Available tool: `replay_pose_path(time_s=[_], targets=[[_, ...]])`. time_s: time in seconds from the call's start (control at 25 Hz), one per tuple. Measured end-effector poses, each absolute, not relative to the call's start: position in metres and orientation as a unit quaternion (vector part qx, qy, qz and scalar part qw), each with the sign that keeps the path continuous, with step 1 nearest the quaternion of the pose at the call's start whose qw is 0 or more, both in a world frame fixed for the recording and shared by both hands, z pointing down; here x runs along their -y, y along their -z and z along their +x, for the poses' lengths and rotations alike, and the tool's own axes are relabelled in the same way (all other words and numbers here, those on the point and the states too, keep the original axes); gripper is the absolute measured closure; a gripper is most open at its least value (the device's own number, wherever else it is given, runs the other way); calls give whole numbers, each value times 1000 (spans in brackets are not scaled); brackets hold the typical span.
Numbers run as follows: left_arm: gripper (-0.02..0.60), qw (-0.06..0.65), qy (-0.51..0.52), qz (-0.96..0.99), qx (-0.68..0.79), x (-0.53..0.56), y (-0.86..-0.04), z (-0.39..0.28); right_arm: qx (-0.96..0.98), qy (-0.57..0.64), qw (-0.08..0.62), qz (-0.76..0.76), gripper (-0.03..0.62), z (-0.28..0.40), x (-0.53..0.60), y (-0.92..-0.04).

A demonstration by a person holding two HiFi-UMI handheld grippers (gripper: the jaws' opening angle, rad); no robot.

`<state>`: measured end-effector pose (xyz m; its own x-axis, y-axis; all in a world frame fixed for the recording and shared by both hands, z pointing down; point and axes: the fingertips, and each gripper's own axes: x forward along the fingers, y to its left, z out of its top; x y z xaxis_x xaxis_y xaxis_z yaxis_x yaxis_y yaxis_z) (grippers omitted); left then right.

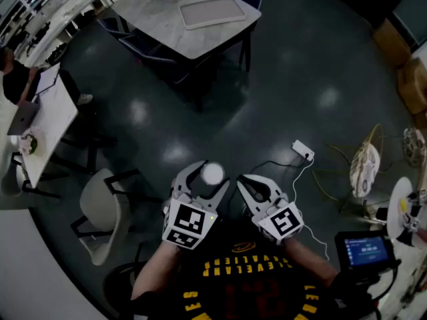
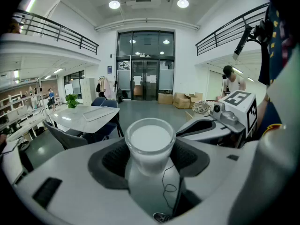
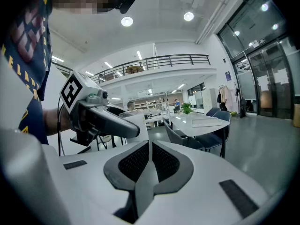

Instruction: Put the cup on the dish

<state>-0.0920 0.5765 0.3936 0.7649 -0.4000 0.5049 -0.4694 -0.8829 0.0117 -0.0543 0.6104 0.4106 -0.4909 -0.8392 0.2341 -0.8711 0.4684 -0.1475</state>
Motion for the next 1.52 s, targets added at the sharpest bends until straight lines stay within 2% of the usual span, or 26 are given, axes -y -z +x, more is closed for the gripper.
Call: replay_pose_path(time_s=[0.24,0.32,0.44,0.72,0.84,1.52], targets=[[316,55,-258,941,213,-561,-381,-107,858,-114,65,497,558,-77,-595,-400],[316,45,-256,944,202,-555,-379,-114,862,-113,74,488,466,-95,-589,-401],[316,37,-255,947,191,-549,-376,-126,868,-107,84,478,410,-121,-581,-400],[316,33,-257,949,180,-541,-374,-160,871,-65,96,477,408,-161,-564,-397],[316,39,-253,949,182,-537,-375,-173,873,-61,102,473,375,-179,-558,-399],[316,77,-230,949,202,-521,-376,-198,884,-9,99,456,375,-220,-524,-388]])
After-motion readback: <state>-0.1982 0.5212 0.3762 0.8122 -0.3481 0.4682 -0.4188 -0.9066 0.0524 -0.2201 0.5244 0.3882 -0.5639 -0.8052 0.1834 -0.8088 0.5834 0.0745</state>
